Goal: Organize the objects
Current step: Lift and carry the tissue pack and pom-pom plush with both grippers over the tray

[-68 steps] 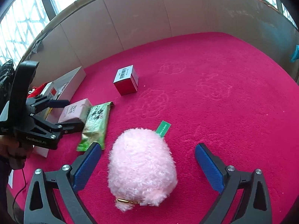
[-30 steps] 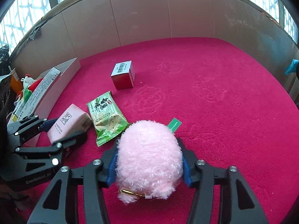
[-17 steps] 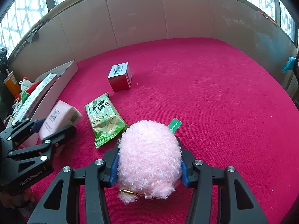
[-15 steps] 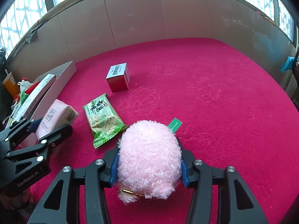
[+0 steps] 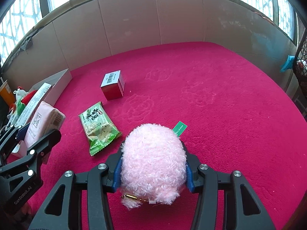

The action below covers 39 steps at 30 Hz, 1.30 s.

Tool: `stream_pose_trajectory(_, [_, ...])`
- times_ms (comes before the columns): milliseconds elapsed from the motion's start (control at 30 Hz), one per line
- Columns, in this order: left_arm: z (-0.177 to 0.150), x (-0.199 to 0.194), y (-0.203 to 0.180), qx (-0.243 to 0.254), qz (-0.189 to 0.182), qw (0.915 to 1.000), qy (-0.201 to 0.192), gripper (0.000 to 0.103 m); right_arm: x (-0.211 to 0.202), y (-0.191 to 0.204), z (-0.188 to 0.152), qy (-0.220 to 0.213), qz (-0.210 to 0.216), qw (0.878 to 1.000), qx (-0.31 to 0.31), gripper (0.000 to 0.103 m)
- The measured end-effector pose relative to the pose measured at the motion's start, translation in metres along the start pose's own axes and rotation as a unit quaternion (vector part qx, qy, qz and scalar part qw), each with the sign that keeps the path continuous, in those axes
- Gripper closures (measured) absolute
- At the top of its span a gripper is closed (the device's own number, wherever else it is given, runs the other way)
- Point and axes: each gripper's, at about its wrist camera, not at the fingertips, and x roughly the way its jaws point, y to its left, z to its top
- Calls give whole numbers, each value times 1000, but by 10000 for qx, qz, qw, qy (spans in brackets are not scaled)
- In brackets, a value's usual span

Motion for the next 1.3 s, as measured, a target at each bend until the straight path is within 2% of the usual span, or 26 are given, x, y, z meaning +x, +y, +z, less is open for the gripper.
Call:
stream_pose_trajectory(400, [1,-7,-6,66,147,9996,-240,54,-7,1,-1,-162,-110,9998,-52,49])
stream_pose_trajectory(1300, [1,-19,-1,-196,109,9968,-769,54,-11,8,-1,-261,-519,9981,-212,48])
